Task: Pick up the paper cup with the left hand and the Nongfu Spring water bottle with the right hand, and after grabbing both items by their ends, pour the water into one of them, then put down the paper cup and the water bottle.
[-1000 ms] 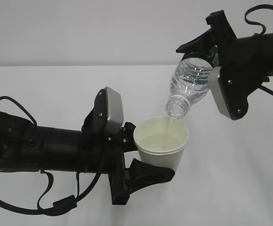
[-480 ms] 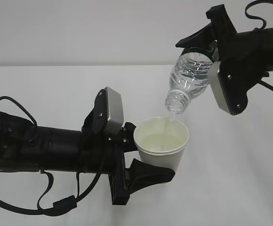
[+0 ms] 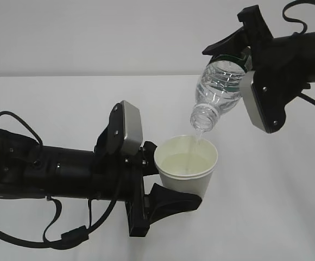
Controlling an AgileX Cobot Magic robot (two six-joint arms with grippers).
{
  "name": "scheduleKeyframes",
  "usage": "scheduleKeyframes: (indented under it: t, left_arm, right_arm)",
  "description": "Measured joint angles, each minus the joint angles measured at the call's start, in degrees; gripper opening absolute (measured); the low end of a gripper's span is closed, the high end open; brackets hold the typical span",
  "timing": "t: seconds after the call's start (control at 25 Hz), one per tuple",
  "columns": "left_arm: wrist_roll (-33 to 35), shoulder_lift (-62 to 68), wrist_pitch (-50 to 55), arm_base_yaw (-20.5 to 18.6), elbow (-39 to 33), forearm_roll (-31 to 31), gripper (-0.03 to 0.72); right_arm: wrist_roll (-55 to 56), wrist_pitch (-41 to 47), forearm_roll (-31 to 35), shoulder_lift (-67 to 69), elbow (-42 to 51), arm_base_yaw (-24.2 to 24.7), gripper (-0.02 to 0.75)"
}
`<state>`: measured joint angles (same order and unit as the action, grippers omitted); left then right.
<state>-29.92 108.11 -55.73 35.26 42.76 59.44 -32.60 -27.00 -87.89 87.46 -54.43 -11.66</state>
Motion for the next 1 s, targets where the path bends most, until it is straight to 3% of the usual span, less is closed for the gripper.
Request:
scheduleKeyframes:
  t: [1.0]
  left_arm:
    - [0.0, 0.0, 0.4, 0.0, 0.0, 0.0, 0.481]
  right_arm:
    - [-0.02, 0.0, 0.0, 0.0, 0.0, 0.0, 0.491]
